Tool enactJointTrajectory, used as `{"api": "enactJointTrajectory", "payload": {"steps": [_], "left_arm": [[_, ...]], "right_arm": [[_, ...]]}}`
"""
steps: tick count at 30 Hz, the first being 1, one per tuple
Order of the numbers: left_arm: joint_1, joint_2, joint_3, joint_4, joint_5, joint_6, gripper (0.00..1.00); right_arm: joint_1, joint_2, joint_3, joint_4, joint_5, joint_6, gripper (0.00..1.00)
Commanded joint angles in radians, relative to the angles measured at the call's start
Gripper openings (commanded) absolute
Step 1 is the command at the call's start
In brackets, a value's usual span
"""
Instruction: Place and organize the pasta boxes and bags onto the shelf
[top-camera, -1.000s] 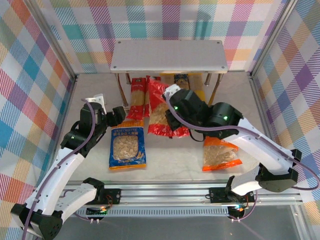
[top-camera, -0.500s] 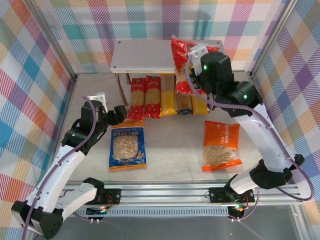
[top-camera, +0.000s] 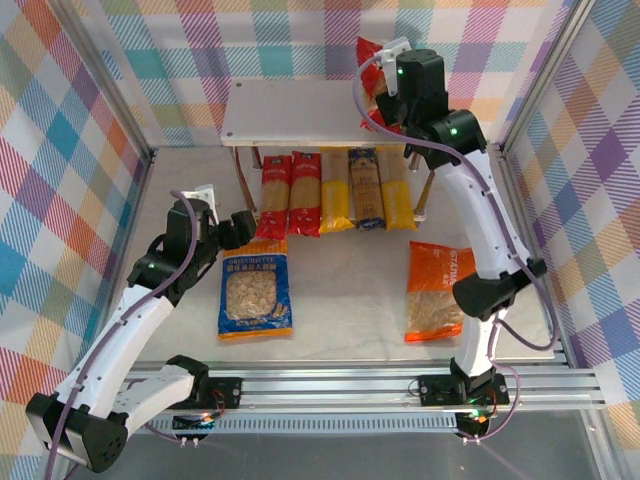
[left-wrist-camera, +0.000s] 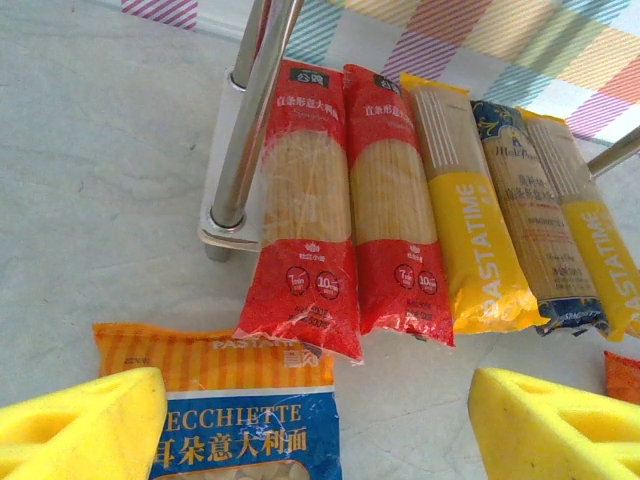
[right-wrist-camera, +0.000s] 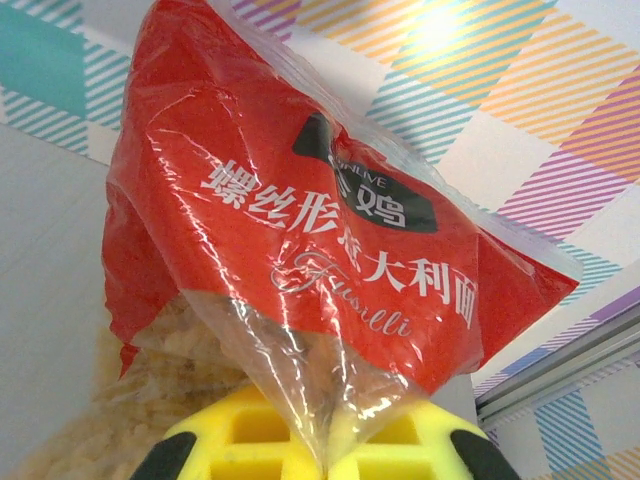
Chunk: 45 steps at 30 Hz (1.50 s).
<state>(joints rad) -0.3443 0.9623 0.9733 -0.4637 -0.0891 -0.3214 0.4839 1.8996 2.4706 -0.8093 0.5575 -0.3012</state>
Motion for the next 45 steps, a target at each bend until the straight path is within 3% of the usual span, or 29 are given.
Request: {"api": "enactJointTrajectory", "payload": {"steps": [1, 8, 21, 22, 25, 32, 35, 39, 45], "left_arm": [[0.007, 0.003, 0.014, 0.035, 0.007, 0.018, 0.79], [0.007, 0.022, 0.019, 0.04, 0.012, 0.022, 0.79], [0.007, 0.056, 0.038, 0.045, 0.028, 0.017, 0.79], [0.007, 0.057, 0.039, 0.042, 0.027, 0.018, 0.79], [0.007, 0.053, 0.038, 0.034, 0.019, 0.021, 0.8], [0.007, 0.051, 0.03, 0.024, 0.017, 0.022, 0.81], [0.007, 0.053, 0.027, 0.022, 0.015, 0.025, 0.82], [0.007, 0.062, 0.025, 0.02, 0.02, 0.03, 0.83], [0.007, 0.079, 0.012, 0.023, 0.031, 0.03, 0.84]], "right_arm": [[-0.03, -0.005, 0.091, 0.12, 0.002, -0.016, 0.0], [-0.084, 0.033, 0.091, 0.116, -0.031, -0.024, 0.0], [-0.094, 0.068, 0.038, 0.019, -0.081, -0.037, 0.0], [-0.096, 0.071, 0.032, 0.012, -0.081, -0.03, 0.03], [-0.096, 0.072, 0.007, 0.002, -0.069, -0.006, 0.26], [-0.096, 0.085, -0.007, -0.04, -0.052, 0.056, 0.52], [-0.096, 0.083, -0.007, -0.065, -0.054, 0.077, 0.71], [-0.099, 0.071, -0.007, -0.102, -0.062, 0.103, 0.89], [-0.118, 0.038, -0.058, -0.138, -0.122, 0.148, 0.93]]}}
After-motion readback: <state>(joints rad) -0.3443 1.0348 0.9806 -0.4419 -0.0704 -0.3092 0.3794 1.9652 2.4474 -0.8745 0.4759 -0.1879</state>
